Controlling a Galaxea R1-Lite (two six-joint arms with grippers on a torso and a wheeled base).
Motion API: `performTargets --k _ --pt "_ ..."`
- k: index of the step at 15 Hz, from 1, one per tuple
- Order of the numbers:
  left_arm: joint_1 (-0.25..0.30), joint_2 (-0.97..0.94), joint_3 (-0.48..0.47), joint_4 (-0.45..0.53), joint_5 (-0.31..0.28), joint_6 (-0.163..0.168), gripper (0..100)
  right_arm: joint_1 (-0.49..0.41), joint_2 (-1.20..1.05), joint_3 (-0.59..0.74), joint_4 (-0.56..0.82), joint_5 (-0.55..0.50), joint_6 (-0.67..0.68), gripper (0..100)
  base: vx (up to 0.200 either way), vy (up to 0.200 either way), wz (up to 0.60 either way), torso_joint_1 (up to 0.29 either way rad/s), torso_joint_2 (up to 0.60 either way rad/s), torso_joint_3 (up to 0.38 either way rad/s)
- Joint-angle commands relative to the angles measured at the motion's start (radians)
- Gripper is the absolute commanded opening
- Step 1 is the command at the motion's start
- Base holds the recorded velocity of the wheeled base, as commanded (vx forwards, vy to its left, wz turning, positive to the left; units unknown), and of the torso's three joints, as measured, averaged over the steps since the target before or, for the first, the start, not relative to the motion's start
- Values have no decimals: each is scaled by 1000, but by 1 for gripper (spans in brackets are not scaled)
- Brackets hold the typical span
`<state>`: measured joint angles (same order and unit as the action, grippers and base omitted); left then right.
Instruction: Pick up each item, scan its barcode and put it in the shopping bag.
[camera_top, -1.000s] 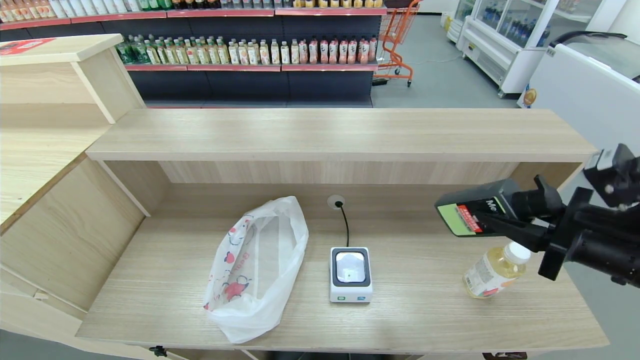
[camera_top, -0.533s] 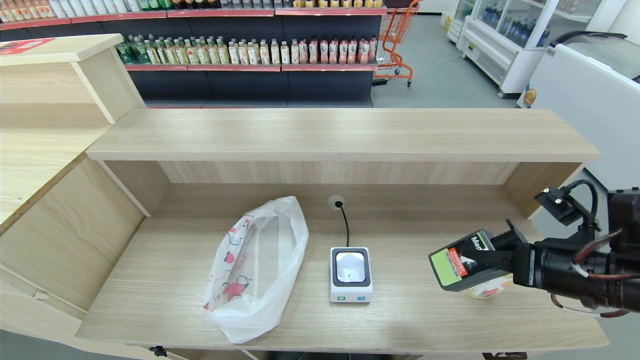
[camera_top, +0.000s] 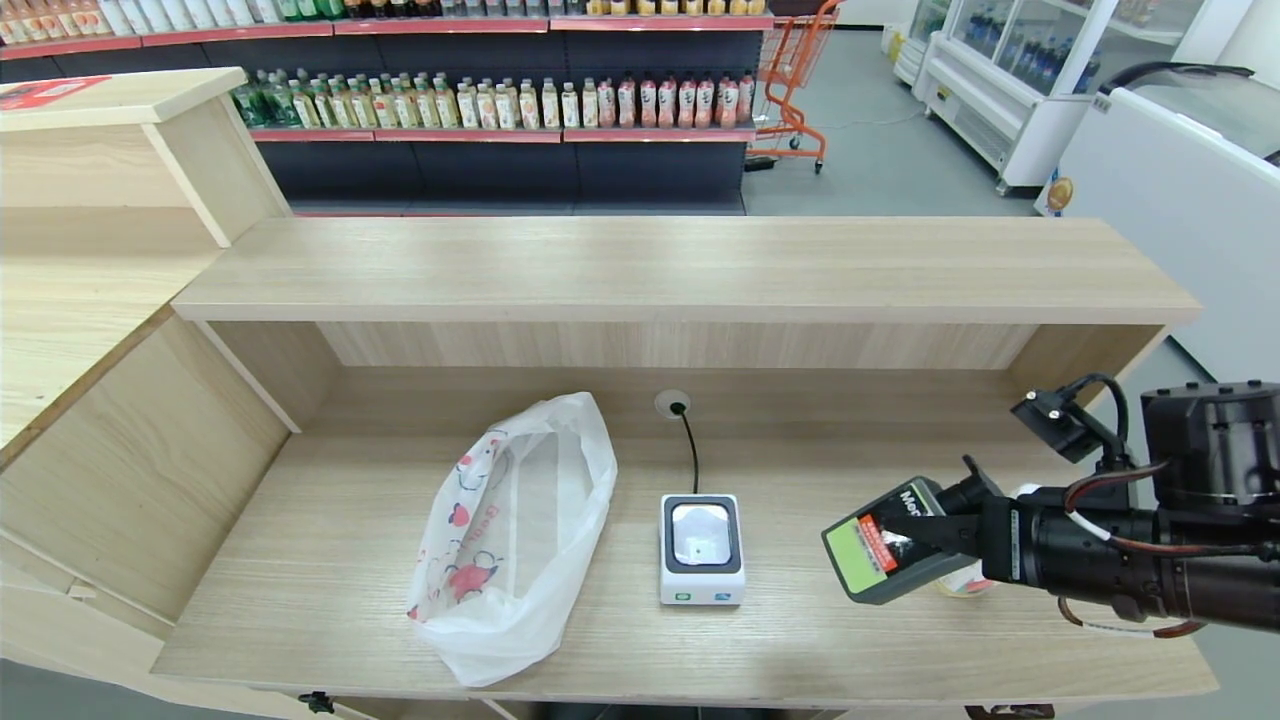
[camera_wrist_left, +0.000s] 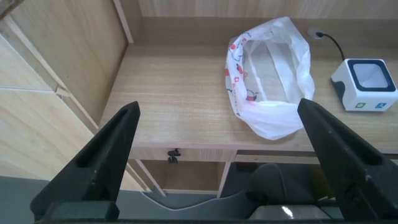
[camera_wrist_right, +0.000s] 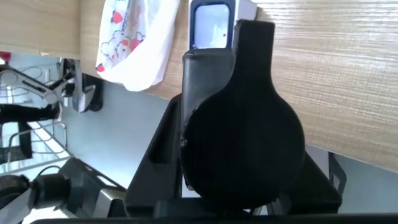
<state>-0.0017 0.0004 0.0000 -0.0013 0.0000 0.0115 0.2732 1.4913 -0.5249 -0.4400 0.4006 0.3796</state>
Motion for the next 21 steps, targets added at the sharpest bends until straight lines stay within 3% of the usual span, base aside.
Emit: performTargets --k 1,4,10,12,19,21 --pt "0 0 0 0 0 2 100 4 1 -1 0 20 2 0 0 0 0 0 0 0" --pt "0 0 0 0 0 1 100 6 1 -10 0 23 1 0 0 0 0 0 0 0" --pt "0 0 0 0 0 1 100 34 29 -21 0 15 -10 0 -200 200 0 4 3 2" --pt "0 0 0 0 0 4 100 32 78 -86 -2 10 -11 0 0 200 0 0 2 5" --pt "0 1 0 0 0 4 100 23 195 -241 0 9 -53 0 0 0 0 0 0 0" --pt "0 0 0 0 0 5 100 14 233 -273 -2 -3 -54 0 200 0 0 2 2 5"
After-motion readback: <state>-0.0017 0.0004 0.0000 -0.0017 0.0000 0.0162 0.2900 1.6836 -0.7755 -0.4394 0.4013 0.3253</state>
